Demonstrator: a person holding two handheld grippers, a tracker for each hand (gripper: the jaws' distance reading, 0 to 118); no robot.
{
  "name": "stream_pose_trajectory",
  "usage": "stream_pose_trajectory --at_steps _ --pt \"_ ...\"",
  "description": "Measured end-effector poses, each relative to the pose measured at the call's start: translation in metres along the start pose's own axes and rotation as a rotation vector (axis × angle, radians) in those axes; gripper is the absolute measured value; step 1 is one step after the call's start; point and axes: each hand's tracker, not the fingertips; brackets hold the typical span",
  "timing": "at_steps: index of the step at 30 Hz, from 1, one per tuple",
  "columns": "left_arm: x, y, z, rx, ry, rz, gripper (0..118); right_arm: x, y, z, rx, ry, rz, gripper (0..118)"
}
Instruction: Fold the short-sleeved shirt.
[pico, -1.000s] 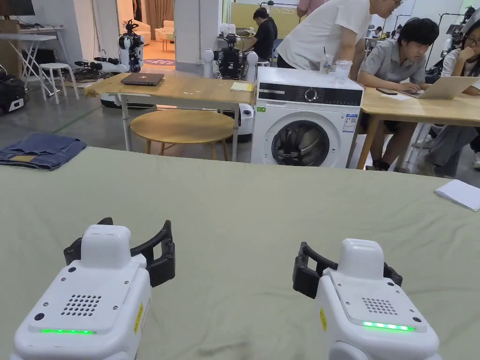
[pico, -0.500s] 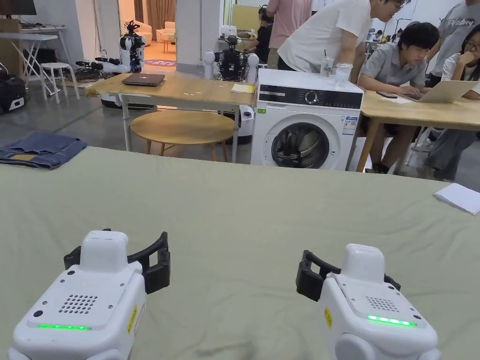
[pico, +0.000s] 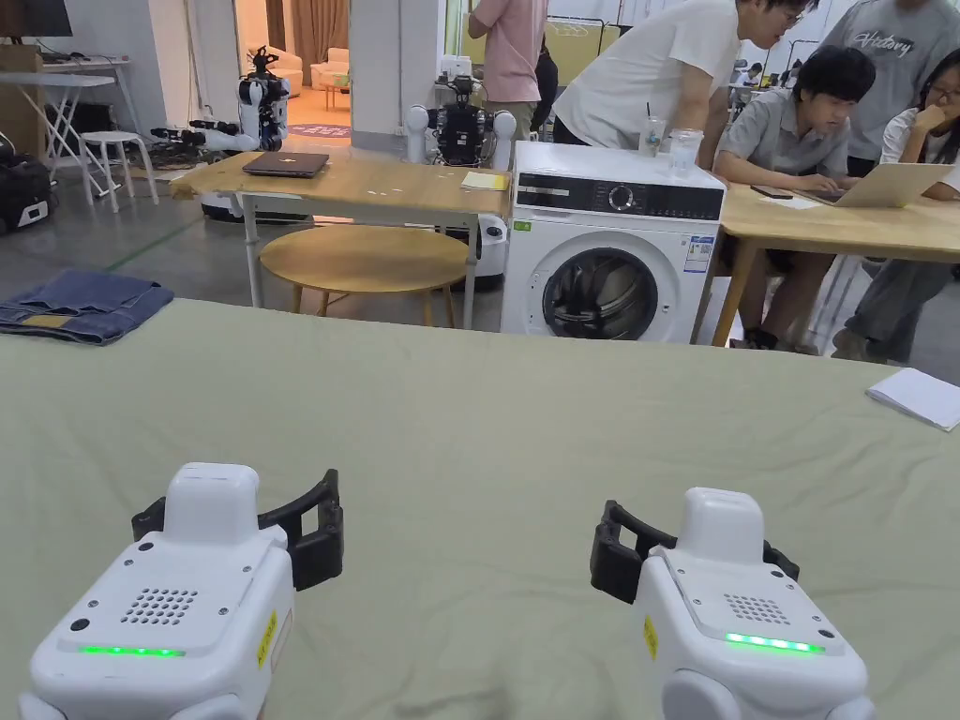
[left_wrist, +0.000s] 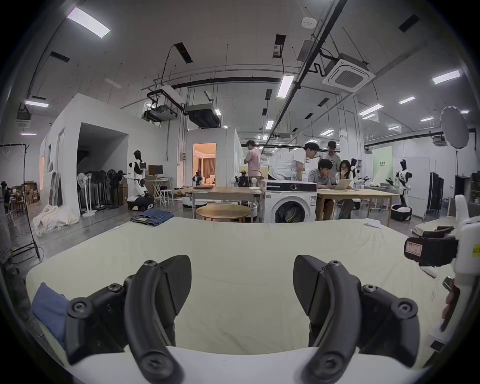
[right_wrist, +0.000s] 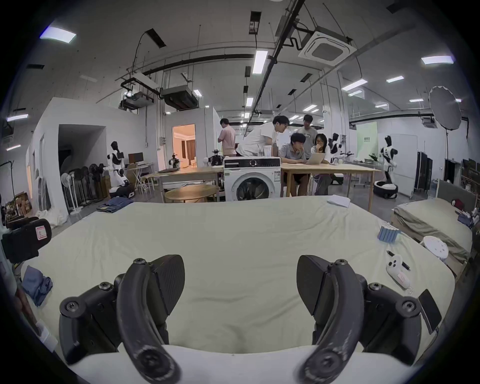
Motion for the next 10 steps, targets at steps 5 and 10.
stream_pose_trajectory --at_steps 5,10 --pt "0.001 -0.001 0.0 -0.013 -0.012 -0.002 82 0.004 -0.003 -0.005 -0.022 -0.007 0.008 91" --pt "0.003 -0.004 0.0 -0.018 -0.017 -0.034 82 0.011 0.002 -0.006 -0.086 0.024 -0.042 91"
